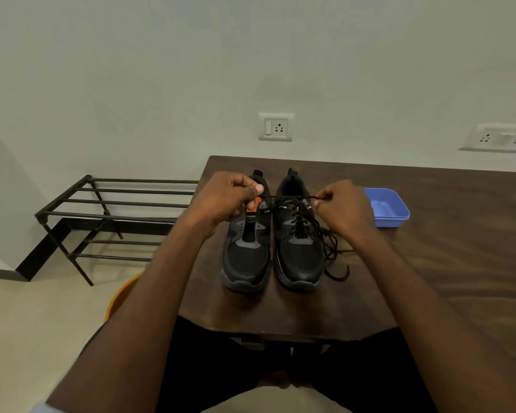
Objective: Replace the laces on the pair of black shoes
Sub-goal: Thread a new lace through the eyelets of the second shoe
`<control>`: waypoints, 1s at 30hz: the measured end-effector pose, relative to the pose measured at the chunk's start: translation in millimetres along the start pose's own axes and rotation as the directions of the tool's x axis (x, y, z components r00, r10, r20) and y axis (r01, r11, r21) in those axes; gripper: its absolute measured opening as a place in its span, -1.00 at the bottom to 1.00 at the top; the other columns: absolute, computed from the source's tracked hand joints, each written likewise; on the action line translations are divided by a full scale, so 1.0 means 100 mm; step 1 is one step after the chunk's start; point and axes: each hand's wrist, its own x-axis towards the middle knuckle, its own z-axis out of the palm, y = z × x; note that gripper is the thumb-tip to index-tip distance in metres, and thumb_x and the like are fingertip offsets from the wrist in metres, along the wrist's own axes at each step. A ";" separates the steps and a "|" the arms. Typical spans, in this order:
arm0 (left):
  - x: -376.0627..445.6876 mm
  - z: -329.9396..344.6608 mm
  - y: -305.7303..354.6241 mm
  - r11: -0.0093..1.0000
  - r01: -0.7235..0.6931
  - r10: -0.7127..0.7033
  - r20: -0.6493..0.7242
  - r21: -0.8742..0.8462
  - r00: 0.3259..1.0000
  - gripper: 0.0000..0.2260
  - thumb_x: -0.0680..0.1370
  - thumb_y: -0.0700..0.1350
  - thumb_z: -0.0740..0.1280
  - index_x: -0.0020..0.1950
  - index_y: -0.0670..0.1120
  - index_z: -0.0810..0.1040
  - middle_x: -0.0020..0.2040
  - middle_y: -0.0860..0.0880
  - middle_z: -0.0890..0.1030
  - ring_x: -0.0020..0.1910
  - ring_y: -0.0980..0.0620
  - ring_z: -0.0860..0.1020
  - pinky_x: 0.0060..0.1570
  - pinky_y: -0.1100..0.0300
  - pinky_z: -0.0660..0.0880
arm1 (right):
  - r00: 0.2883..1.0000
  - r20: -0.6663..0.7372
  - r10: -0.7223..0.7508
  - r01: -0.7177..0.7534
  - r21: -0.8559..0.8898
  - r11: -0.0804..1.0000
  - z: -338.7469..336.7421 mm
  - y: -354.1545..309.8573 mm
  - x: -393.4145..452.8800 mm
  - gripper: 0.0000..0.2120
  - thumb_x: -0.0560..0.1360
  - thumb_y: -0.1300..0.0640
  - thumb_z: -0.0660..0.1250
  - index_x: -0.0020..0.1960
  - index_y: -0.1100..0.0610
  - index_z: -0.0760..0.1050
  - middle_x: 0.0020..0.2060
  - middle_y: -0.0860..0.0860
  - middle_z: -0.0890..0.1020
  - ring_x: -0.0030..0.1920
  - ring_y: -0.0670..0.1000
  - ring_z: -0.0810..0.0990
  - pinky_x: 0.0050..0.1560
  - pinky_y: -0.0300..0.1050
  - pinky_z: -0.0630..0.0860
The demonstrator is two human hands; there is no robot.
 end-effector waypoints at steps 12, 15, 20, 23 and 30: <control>0.03 0.03 -0.04 0.994 0.045 -0.044 -0.011 0.100 0.999 -0.91 0.65 -0.23 0.35 -0.01 -0.18 0.64 -0.30 -0.07 0.66 -0.50 0.11 0.43 -0.54 0.30 0.30 | 0.952 0.157 -0.264 0.266 0.007 0.964 0.18 -0.19 -0.08 -0.82 0.61 0.16 0.38 0.15 0.01 0.69 -0.13 -0.03 0.74 -0.10 -0.05 0.69 0.05 0.07 0.66; 0.04 0.05 -0.06 0.992 0.043 -0.047 0.030 0.118 0.998 -0.94 0.62 -0.23 0.41 -0.03 -0.18 0.66 -0.30 -0.10 0.68 -0.51 0.10 0.46 -0.54 0.29 0.32 | 0.878 0.329 -0.348 0.290 0.215 0.933 0.21 -0.22 -0.13 -0.62 0.56 0.17 0.46 0.36 0.00 0.57 0.09 -0.06 0.72 0.06 -0.08 0.68 0.18 -0.08 0.62; 0.04 0.07 -0.14 0.992 0.077 -0.081 0.037 0.104 0.996 -0.86 0.57 -0.16 0.48 -0.07 -0.23 0.64 -0.33 -0.13 0.67 -0.51 0.09 0.54 -0.55 0.29 0.41 | 0.870 0.297 -0.394 0.232 0.458 0.858 0.30 -0.26 -0.10 -0.93 0.56 0.24 0.46 0.00 0.11 0.69 -0.25 0.04 0.75 -0.27 -0.05 0.71 -0.12 -0.12 0.64; 0.05 0.05 -0.16 0.985 0.127 -0.138 0.092 0.120 0.986 -0.92 0.62 -0.23 0.39 -0.03 -0.23 0.62 -0.29 -0.17 0.70 -0.38 -0.01 0.63 -0.42 0.23 0.53 | 0.865 0.328 -0.379 0.221 0.430 0.875 0.35 -0.24 -0.07 -0.93 0.55 0.19 0.49 0.03 0.11 0.70 -0.15 -0.01 0.75 -0.13 -0.09 0.72 0.03 -0.11 0.66; 0.02 0.05 -0.18 0.964 0.198 -0.212 0.068 0.177 0.975 -0.87 0.62 -0.22 0.40 0.07 -0.29 0.61 -0.31 -0.15 0.68 -0.44 0.02 0.62 -0.47 0.25 0.52 | 0.879 0.404 -0.255 -0.008 0.546 0.838 0.36 -0.25 -0.11 -0.92 0.56 0.27 0.45 -0.01 0.30 0.62 -0.19 0.21 0.74 -0.33 -0.02 0.65 -0.25 -0.17 0.59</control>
